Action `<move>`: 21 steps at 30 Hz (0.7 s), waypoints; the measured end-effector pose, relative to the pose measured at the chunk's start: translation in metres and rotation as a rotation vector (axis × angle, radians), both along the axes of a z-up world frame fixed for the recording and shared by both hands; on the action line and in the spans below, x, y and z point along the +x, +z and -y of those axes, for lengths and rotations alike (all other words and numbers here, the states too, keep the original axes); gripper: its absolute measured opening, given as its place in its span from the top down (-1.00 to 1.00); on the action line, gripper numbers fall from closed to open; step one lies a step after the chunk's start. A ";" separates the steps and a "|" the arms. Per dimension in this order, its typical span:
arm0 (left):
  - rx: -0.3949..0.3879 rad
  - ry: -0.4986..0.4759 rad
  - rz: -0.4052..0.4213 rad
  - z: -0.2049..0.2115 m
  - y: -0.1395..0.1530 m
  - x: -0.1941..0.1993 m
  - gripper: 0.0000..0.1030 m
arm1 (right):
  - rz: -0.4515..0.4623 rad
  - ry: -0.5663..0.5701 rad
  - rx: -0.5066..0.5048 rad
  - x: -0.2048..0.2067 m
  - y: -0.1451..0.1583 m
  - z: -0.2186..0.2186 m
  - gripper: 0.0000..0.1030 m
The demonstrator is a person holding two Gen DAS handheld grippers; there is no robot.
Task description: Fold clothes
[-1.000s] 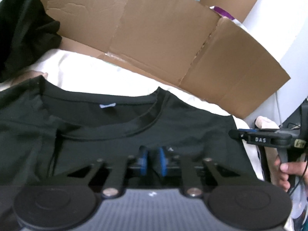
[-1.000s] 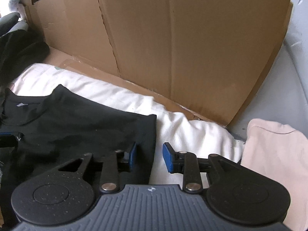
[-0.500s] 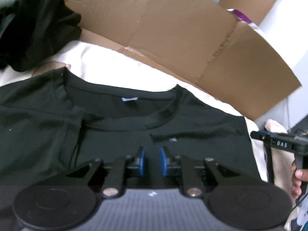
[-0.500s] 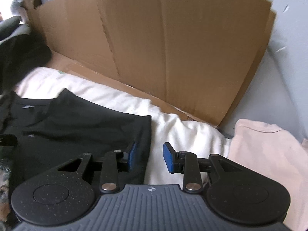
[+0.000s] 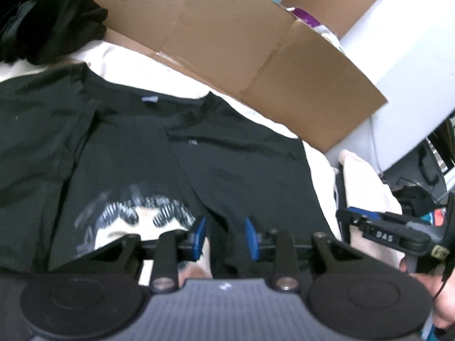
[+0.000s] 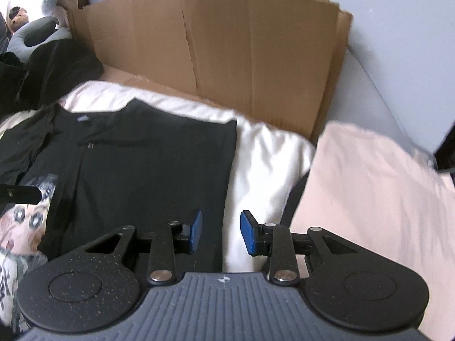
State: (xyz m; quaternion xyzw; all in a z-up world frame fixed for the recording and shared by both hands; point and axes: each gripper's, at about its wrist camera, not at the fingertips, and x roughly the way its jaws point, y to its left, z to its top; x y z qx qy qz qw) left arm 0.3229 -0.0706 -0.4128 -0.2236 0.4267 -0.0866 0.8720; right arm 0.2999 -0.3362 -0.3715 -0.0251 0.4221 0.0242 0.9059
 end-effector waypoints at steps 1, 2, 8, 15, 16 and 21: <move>0.013 -0.010 -0.002 0.004 -0.001 -0.003 0.37 | -0.004 0.000 0.001 -0.004 -0.002 -0.001 0.31; 0.028 -0.019 -0.007 0.008 -0.004 -0.005 0.37 | -0.008 -0.001 0.001 -0.007 -0.005 -0.001 0.31; 0.018 -0.048 -0.019 0.020 -0.018 -0.010 0.38 | -0.032 0.015 -0.020 -0.023 -0.019 -0.006 0.31; 0.029 -0.076 -0.049 0.018 -0.026 -0.019 0.94 | -0.079 0.033 -0.074 -0.029 -0.035 -0.008 0.33; 0.026 -0.074 -0.046 0.015 -0.025 -0.021 0.95 | -0.086 0.031 -0.077 -0.030 -0.037 -0.007 0.33; 0.055 -0.091 -0.052 0.009 -0.021 -0.029 0.95 | -0.090 0.028 -0.103 -0.033 -0.041 -0.003 0.43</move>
